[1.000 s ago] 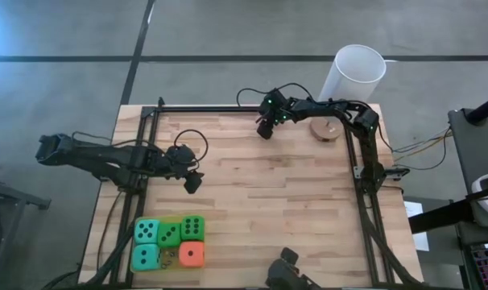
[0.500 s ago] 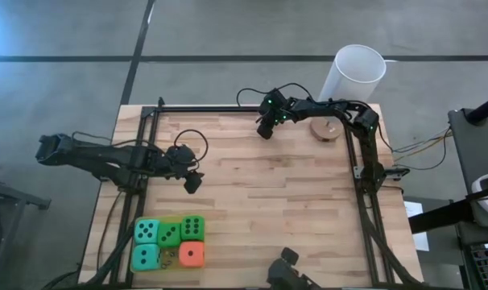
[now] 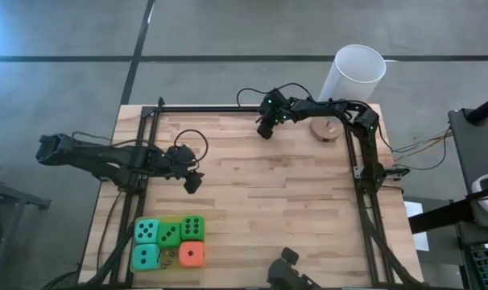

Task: Pick & Place Dice
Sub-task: Put the orange dice into the yellow bin

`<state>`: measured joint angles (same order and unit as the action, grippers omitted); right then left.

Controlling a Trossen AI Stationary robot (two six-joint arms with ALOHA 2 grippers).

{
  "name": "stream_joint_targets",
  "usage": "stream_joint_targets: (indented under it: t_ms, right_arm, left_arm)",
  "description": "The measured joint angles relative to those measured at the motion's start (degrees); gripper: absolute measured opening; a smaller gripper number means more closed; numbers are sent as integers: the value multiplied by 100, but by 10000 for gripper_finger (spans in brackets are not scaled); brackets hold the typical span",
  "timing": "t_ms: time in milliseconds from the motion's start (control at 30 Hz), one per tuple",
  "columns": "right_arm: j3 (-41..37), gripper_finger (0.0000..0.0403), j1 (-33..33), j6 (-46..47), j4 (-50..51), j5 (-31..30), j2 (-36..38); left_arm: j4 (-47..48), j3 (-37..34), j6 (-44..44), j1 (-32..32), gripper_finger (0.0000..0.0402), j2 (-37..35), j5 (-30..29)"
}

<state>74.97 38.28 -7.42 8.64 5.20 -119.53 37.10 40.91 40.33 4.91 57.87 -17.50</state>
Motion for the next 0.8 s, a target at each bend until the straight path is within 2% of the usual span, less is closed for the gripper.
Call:
stream_joint_targets:
  t_ms: [367, 600, 800]
  right_arm:
    - [69, 59, -12, 42, 26, 16, 164]
    - [61, 59, -189, 23, 254, 265, 751]
    - [-5, 59, -738, -57, 337, 415, 1430]
  left_arm:
    - [0, 0, 10, 0, 276, 0, 0]
    - [-14, 0, 15, 0, 276, 0, 0]
    - [-380, 0, 60, -2, 276, 0, 2]
